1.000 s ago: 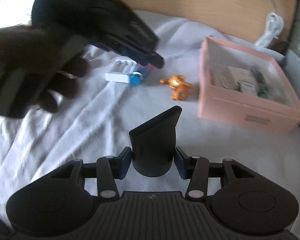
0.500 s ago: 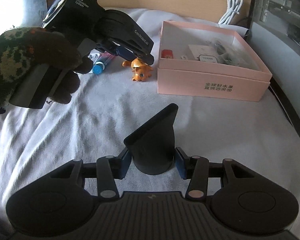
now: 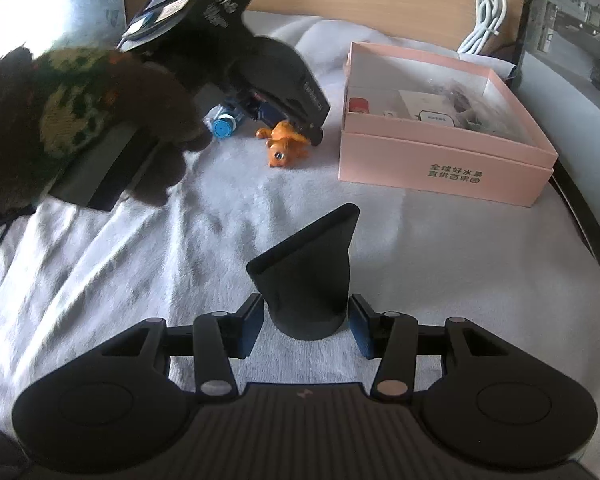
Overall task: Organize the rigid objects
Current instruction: 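Lift the orange figure with the left tool while the right sets the nozzle on the cloth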
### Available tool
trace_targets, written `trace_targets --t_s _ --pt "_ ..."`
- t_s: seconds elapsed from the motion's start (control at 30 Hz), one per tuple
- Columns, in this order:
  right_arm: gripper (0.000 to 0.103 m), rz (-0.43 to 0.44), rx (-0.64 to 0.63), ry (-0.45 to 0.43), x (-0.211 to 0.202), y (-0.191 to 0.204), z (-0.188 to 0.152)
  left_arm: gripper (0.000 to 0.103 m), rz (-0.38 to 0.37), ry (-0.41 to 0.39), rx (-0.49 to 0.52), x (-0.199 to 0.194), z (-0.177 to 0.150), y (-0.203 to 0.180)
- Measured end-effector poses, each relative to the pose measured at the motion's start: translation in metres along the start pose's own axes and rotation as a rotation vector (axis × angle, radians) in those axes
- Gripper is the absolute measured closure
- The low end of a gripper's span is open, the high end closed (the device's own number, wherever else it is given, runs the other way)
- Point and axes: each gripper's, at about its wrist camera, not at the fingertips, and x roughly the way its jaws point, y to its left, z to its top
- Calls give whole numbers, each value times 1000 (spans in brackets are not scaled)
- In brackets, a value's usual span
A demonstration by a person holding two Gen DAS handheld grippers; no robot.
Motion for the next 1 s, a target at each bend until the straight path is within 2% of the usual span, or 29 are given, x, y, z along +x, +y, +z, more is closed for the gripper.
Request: trace_targets --t_s 0.23,0.43,0.6,0.77,0.87,1.0 --pt "58 39 -15 -39 3 -1 12 72 3 1 23 -50 -63 17" --pt "58 79 -41 -47 16 8 27 72 37 3 -84 -90 -107 47" --pt "58 113 -77 -53 19 23 32 71 26 -3 -136 -101 -120 56" --pt "57 110 -103 -42 21 34 32 71 39 -8 -107 -104 -123 51" --pt "44 91 -83 -40 20 31 28 68 34 -7 -95 -102 -123 47" --pt "36 64 -43 -26 18 21 19 56 16 -3 -70 -99 -122 43"
